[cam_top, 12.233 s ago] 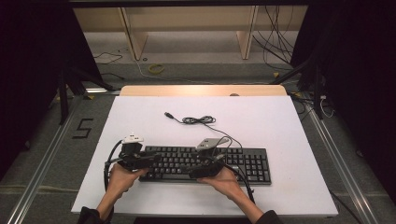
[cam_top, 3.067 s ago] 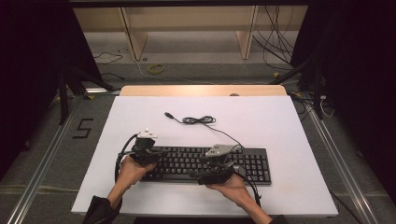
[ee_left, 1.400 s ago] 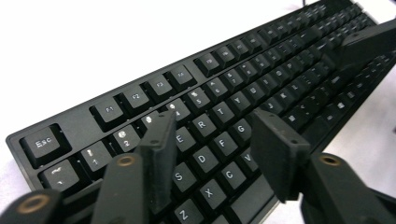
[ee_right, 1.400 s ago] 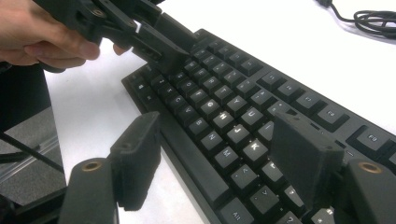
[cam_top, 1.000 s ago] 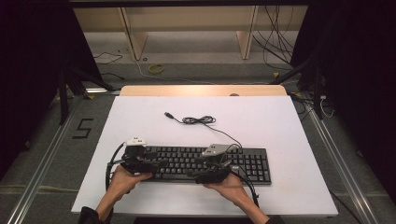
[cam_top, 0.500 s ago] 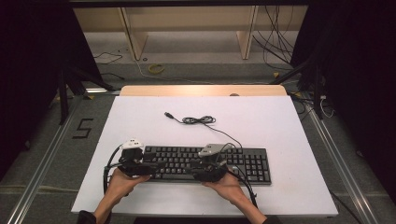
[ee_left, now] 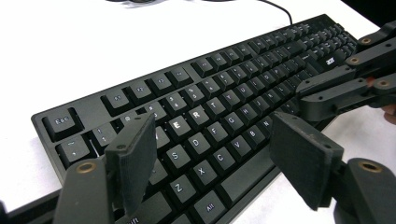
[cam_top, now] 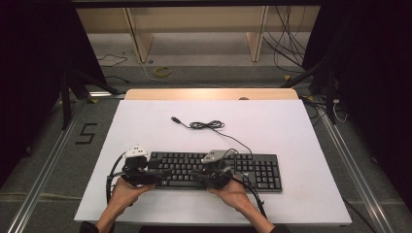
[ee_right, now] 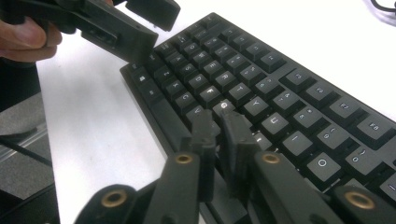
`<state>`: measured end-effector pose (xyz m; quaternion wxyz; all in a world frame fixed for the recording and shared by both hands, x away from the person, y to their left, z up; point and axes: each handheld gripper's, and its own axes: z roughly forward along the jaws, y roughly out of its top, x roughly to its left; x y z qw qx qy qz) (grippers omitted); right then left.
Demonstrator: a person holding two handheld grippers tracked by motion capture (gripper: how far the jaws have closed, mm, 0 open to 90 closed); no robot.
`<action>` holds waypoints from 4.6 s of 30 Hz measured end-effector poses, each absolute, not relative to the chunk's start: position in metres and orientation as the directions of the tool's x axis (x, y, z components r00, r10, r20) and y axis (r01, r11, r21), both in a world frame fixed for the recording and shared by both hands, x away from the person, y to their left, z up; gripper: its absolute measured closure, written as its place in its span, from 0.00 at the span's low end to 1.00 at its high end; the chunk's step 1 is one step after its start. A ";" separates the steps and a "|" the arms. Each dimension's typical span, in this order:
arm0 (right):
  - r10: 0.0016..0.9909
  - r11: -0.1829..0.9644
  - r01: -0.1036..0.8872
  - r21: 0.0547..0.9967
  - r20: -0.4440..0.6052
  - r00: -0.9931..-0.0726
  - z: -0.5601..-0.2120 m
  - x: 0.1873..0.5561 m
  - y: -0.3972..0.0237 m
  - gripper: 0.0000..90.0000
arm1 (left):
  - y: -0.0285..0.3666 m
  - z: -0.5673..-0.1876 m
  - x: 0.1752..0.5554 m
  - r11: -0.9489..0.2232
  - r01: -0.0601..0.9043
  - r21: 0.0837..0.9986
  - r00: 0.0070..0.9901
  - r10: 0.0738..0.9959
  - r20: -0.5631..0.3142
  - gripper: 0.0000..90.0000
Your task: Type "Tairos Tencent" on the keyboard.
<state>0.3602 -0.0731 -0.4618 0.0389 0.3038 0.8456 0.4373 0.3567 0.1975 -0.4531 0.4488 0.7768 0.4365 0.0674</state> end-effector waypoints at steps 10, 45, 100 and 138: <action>0.558 0.455 0.480 0.751 0.180 -0.810 -0.465 0.362 -0.069 1.00 | 0.199 -0.453 0.352 -0.208 0.603 0.770 0.618 0.733 -0.286 0.35; 0.587 0.487 0.496 0.719 0.150 -0.795 -0.482 0.365 -0.059 1.00 | 0.200 -0.456 0.344 -0.183 0.581 0.793 0.622 0.728 -0.288 0.35; 0.646 0.262 0.472 0.842 0.211 -0.734 -0.444 0.342 -0.154 0.40 | 0.147 -0.470 0.385 -0.340 0.595 0.728 0.665 0.718 -0.208 0.98; 0.652 0.252 0.472 0.845 0.212 -0.728 -0.444 0.335 -0.161 0.36 | 0.137 -0.473 0.392 -0.370 0.602 0.707 0.663 0.725 -0.185 0.99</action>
